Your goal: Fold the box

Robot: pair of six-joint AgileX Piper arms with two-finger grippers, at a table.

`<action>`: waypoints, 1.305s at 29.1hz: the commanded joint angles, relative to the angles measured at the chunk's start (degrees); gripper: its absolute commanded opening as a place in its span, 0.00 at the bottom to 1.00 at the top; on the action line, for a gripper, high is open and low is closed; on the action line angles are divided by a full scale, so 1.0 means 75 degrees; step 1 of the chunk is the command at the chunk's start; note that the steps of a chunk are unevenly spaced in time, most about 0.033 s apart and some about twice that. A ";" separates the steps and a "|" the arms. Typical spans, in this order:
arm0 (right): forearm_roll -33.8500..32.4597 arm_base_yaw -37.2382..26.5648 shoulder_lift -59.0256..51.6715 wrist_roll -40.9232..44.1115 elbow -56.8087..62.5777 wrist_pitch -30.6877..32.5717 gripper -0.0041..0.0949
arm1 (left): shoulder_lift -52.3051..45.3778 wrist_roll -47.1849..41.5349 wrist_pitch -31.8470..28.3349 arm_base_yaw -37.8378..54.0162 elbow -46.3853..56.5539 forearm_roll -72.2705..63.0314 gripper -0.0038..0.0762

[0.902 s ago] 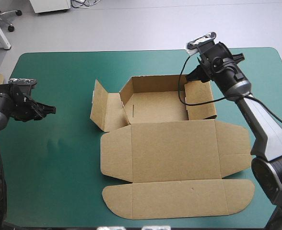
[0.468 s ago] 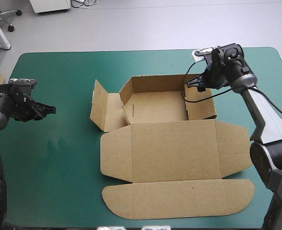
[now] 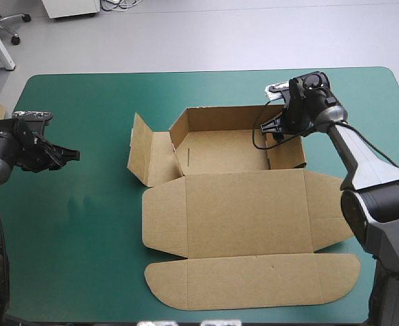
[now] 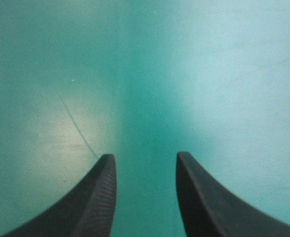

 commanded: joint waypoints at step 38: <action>0.3006 -0.1447 -0.1031 -0.1104 -0.1271 -0.0670 0.01 | -0.0273 0.0184 -0.0868 0.0007 -0.0228 -0.0471 0.41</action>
